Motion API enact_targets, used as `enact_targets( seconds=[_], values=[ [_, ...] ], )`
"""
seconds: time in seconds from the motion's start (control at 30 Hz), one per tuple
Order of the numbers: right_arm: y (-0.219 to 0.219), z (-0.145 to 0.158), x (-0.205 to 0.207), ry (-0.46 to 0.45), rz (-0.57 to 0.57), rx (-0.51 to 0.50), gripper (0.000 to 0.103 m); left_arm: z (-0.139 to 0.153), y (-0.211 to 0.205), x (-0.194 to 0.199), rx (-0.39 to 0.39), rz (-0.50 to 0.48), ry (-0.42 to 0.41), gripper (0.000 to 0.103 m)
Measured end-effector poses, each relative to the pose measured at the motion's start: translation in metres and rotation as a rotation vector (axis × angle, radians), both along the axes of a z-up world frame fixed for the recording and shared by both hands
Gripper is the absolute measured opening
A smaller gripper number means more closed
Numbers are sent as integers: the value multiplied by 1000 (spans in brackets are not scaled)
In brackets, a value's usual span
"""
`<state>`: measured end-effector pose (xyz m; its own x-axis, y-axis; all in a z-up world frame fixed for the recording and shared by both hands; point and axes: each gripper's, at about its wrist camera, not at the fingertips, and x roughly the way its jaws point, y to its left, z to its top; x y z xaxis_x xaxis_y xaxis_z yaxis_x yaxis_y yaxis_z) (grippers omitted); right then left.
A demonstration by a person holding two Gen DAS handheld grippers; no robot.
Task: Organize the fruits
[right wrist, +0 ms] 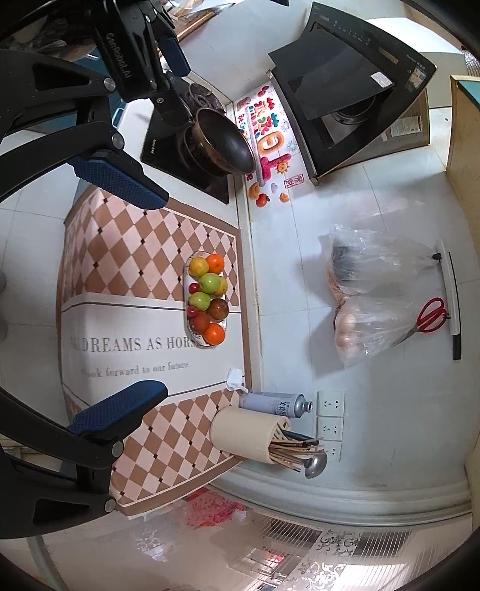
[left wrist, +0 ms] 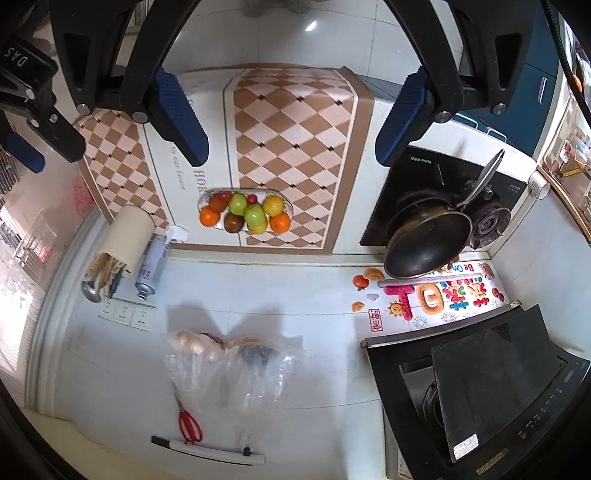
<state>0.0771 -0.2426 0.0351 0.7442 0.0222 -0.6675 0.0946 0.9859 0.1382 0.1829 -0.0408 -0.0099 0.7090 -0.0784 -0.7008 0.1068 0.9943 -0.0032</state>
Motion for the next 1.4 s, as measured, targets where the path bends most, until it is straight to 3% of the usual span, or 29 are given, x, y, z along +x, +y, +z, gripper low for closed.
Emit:
enact_targets(
  seconds=[0.27, 0.67, 1.3, 1.37, 1.4],
  values=[
    [-7, -16, 57, 36, -13, 7, 96, -15, -2, 47, 48, 13, 27, 92],
    [-5, -47, 126, 120, -17, -23, 96, -44, -10, 95, 46, -3, 101, 93],
    [-10, -62, 144, 143, -14, -31, 96, -57, -16, 110, 42, 0, 127, 93],
    [-10, -60, 143, 139, -14, -29, 96, -58, -17, 110, 37, -1, 131, 103],
    [-10, -60, 142, 137, -15, -30, 96, -59, -17, 109, 35, 1, 130, 103]
  ],
)
